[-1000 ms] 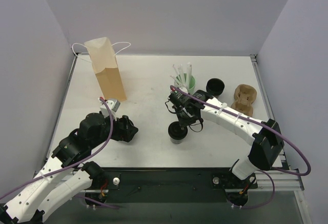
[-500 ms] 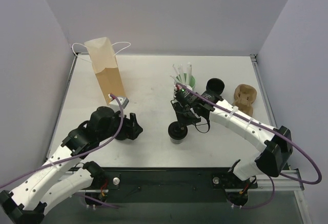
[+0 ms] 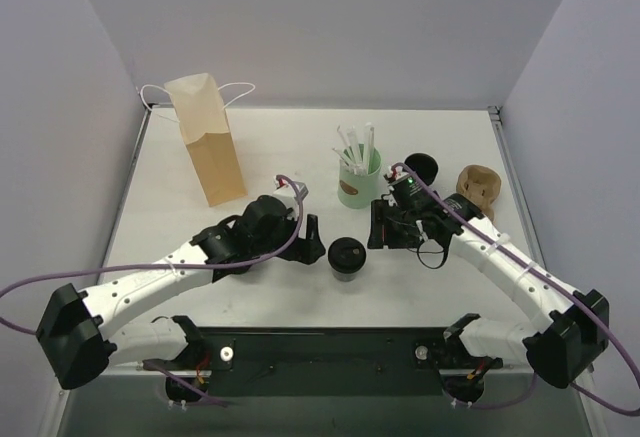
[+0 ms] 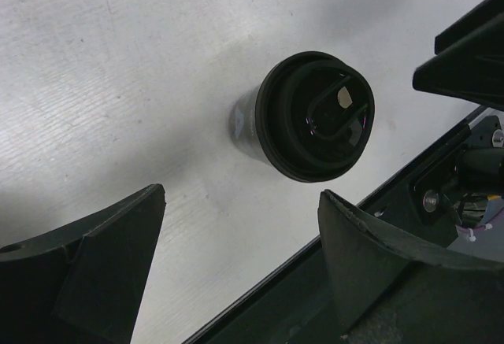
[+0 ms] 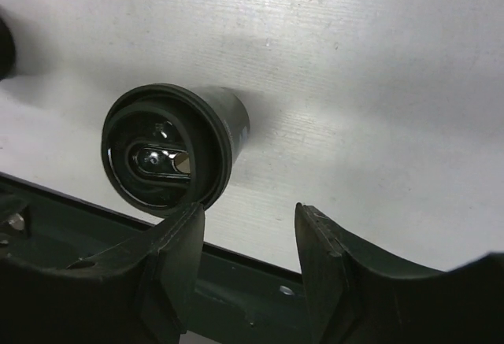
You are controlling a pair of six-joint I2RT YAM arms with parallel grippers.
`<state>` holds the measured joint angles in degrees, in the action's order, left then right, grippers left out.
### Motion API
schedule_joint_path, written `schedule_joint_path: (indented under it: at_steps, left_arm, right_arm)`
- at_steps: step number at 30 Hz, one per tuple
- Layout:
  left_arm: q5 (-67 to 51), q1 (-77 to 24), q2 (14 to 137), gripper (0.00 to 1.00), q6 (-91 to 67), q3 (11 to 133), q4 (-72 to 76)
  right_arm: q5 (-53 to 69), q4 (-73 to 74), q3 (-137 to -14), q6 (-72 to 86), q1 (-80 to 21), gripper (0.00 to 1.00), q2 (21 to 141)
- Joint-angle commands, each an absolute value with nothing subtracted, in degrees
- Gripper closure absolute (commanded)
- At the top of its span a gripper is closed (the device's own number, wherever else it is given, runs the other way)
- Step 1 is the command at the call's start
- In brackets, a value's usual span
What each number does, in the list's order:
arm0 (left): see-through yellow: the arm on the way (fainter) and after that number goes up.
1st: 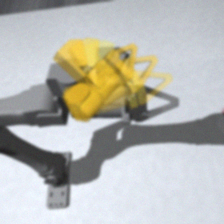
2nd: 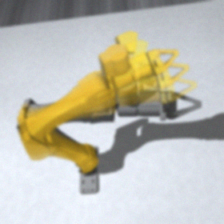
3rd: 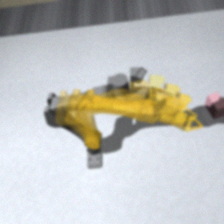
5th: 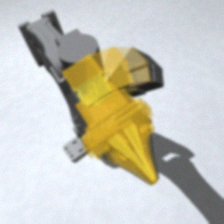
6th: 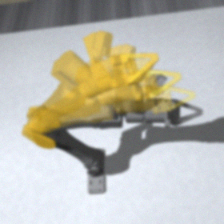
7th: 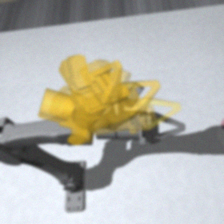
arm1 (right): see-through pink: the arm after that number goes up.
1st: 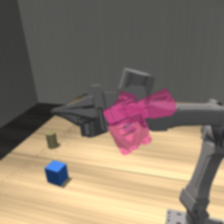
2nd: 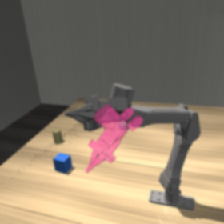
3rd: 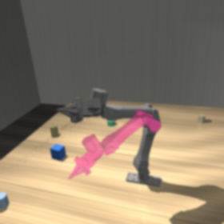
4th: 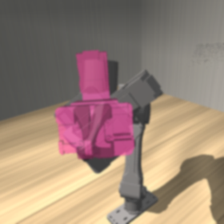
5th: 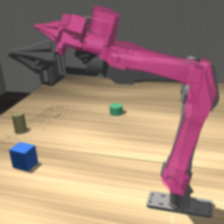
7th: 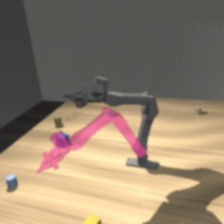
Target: Pack the takeout coffee
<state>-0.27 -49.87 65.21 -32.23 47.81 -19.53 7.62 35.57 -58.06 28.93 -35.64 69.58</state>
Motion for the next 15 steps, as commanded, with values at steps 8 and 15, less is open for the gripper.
schedule_joint_path:
  at_steps: [8, 15]
  left_arm:
    - [0.0, -50.89, 72.07, 0.12, -35.77, 48.96, -6.07]
    - [-1.58, -50.89, 76.11, 0.12, -36.74, 48.69, -2.9]
  right_arm:
    - [18.37, 27.43, -51.68, 28.74, -32.96, 0.48, 64.95]
    - [19.68, 24.08, -50.36, 29.18, -32.43, 0.51, 66.53]
